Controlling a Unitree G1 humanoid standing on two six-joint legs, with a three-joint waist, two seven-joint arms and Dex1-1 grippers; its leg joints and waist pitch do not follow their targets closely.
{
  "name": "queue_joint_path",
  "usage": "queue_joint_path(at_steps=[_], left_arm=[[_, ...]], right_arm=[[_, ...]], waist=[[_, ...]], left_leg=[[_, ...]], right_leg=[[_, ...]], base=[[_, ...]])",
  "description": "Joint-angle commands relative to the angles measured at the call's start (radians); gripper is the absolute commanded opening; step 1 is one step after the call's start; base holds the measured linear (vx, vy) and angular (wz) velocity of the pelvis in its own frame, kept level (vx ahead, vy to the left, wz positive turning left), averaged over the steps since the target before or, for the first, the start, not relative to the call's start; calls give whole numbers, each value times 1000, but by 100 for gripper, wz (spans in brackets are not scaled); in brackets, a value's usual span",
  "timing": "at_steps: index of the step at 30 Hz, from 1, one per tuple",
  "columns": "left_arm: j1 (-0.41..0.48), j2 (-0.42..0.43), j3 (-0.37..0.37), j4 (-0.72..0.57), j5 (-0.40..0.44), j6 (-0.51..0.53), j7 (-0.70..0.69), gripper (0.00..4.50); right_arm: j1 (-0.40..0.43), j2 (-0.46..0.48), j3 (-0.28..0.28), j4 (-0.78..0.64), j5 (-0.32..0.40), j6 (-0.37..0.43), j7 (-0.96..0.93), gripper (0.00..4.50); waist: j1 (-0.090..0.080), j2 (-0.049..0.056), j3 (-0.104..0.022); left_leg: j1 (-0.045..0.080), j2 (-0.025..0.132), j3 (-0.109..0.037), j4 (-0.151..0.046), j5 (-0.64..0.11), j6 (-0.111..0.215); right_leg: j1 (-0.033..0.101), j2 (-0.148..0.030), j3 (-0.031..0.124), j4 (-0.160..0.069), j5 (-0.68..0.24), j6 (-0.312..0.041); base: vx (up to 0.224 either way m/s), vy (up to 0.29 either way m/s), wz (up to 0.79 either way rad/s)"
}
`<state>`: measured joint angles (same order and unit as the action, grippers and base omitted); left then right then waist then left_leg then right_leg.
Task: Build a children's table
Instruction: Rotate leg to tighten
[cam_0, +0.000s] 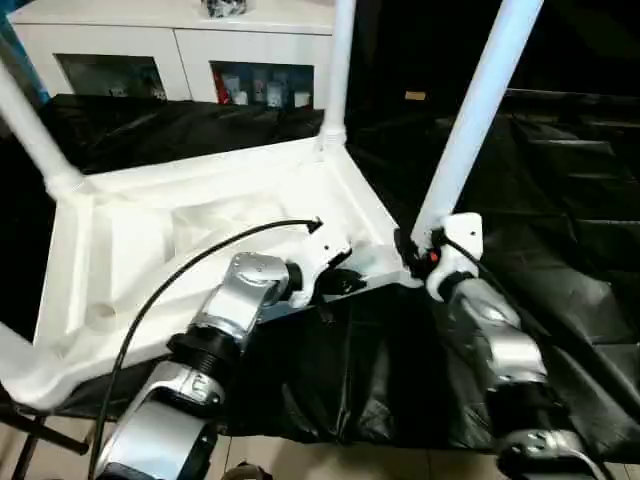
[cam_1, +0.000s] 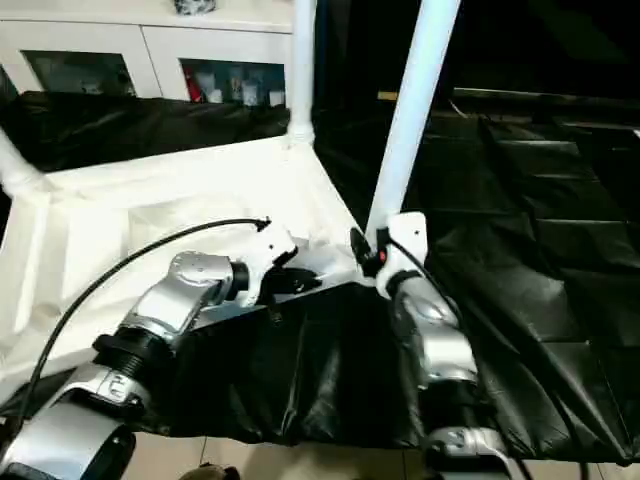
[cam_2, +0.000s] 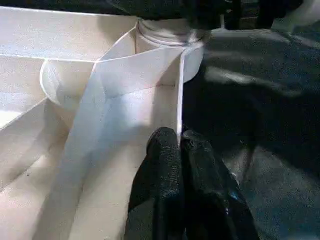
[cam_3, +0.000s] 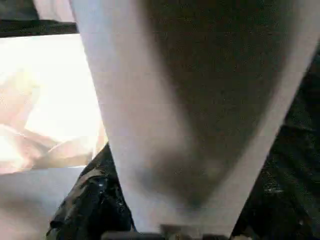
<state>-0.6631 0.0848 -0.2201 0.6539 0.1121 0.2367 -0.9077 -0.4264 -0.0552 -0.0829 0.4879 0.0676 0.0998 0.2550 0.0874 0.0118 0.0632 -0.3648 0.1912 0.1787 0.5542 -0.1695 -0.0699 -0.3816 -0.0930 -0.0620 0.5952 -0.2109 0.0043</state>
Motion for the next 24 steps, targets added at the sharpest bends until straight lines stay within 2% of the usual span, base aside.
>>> queue_joint_path(at_steps=[1,2,3,5,6,8,10,11,12,13,14,15,18,20,21,22,24], left_arm=[[-7,-108,-47,-20,-51,-23,-6,0],[-7,-108,-47,-20,-51,-23,-6,0],[1,-94,-51,-28,-48,-28,-21,0],[13,-68,-50,-41,-49,-33,-46,0],[21,-33,-47,-49,-52,-46,-79,0],[25,-18,-46,-53,-53,-51,-96,0],[35,15,-46,-65,-62,-64,-145,0],[41,37,-47,-75,-71,-71,-181,0],[47,57,-47,-85,-81,-74,-217,0],[52,85,-47,-98,-93,-80,-265,0],[53,93,-47,-100,-96,-84,-280,0],[52,104,-47,-102,-99,-87,-297,0],[49,135,-48,-107,-103,-90,-342,0],[47,145,-48,-105,-103,-92,-355,0],[47,158,-50,-103,-104,-96,-377,0],[45,174,-55,-97,-100,-106,-402,0],[42,188,-61,-91,-97,-117,-425,0]], right_arm=[[20,103,114,82,3,35,54,200],[20,103,114,82,3,35,54,200],[21,105,100,77,21,21,76,255],[31,93,97,58,37,4,127,269],[52,57,121,17,44,3,211,271],[61,38,135,0,47,0,248,288],[84,-15,175,-40,40,-15,332,308],[99,-48,197,-67,39,-22,385,308],[113,-81,213,-95,47,-21,440,308],[129,-121,225,-130,69,-18,514,308],[133,-133,228,-141,78,-18,538,308],[137,-150,230,-155,91,-12,570,308],[146,-197,244,-197,117,-12,667,308],[149,-215,255,-209,118,-22,699,308],[152,-234,263,-220,113,-35,742,308],[153,-254,269,-233,119,-36,794,308],[154,-271,272,-245,128,-33,839,308]], waist=[[0,-9,-37],[0,-6,-37],[0,-4,-36],[0,-4,-37],[-1,-1,-37],[-1,-2,-37],[0,-2,-40],[4,-3,-40],[0,-4,-40],[1,-6,-39],[5,-8,-39],[3,-5,-39],[4,-2,-41],[3,-2,-40],[4,2,-40],[5,-1,-40],[7,-1,-39]], left_leg=[[7,36,-12,-75,-273,19],[6,36,-13,-75,-268,24],[4,36,-13,-76,-267,26],[4,37,-13,-75,-270,38],[2,36,-13,-75,-270,43],[-2,37,-14,-75,-259,53],[0,37,-12,-71,-230,61],[-1,36,-12,-67,-204,71],[-5,36,-9,-66,-186,82],[-7,35,-11,-67,-183,88],[-3,36,-10,-64,-174,100],[-1,38,-8,-62,-172,110],[1,41,-8,-59,-147,120],[-2,41,-7,-59,-139,125],[-1,41,-7,-57,-143,126],[-2,40,-7,-56,-151,129],[-4,41,-6,-57,-156,131]], right_leg=[[24,-59,46,-89,-272,-172],[25,-58,45,-88,-257,-173],[26,-59,45,-88,-253,-174],[27,-58,44,-87,-237,-177],[28,-56,44,-87,-235,-178],[31,-56,42,-86,-222,-176],[31,-56,43,-83,-191,-187],[36,-56,41,-80,-156,-194],[35,-54,42,-75,-122,-203],[38,-54,40,-75,-122,-205],[37,-54,40,-74,-118,-208],[35,-55,42,-73,-103,-220],[34,-52,39,-63,-43,-251],[35,-51,38,-60,-19,-263],[35,-52,38,-60,-17,-268],[38,-52,37,-61,-23,-267],[38,-54,37,-61,-38,-266]], base=[[0,0,0],[0,0,0],[0,0,0],[0,0,0],[0,0,0],[0,0,0],[0,0,0],[0,0,0],[0,0,0],[0,0,0],[0,0,0],[0,0,0],[0,0,0],[0,0,0],[0,0,0],[0,0,0],[0,0,0]])
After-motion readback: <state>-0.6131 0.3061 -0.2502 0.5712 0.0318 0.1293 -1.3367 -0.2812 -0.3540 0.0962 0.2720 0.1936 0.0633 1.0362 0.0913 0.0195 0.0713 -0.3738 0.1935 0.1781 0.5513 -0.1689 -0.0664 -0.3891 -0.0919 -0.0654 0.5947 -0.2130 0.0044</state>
